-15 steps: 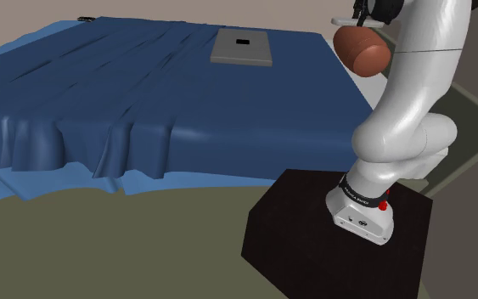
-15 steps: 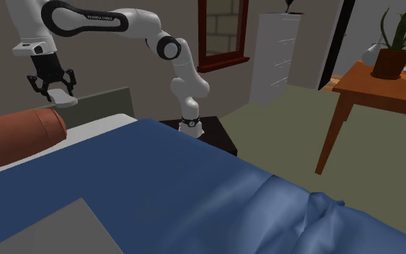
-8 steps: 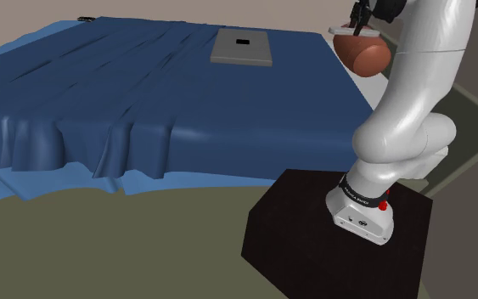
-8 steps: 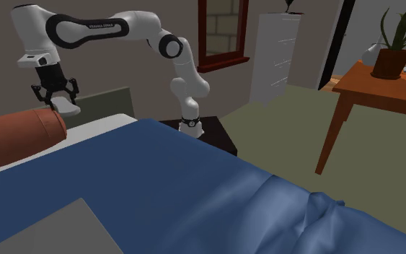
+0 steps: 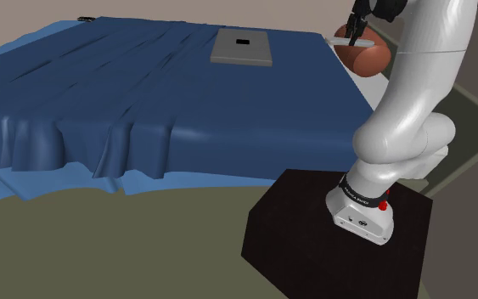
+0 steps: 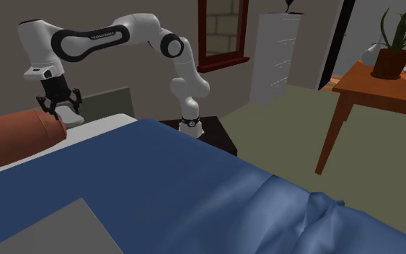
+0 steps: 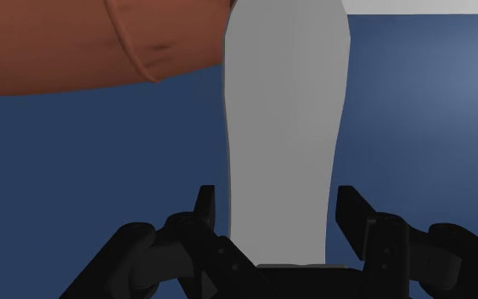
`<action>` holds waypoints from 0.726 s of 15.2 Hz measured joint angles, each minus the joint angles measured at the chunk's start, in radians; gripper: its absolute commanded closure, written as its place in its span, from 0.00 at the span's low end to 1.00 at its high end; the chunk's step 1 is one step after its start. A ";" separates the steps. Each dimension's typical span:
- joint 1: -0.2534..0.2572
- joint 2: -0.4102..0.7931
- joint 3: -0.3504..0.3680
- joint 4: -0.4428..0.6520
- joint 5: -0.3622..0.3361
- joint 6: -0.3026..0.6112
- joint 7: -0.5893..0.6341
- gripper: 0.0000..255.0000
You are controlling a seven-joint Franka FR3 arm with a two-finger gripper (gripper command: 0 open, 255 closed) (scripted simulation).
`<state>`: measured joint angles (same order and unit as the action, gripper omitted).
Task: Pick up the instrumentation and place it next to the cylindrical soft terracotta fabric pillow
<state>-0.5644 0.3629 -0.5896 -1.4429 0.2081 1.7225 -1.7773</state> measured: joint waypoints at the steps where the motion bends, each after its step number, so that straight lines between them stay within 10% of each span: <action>1: 0.000 0.002 0.001 -0.009 0.001 0.011 -0.002 1.00; 11: 0.010 0.012 0.007 -0.133 0.012 0.143 -0.014 1.00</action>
<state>-0.5544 0.3750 -0.5825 -1.5759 0.2201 1.8652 -1.7909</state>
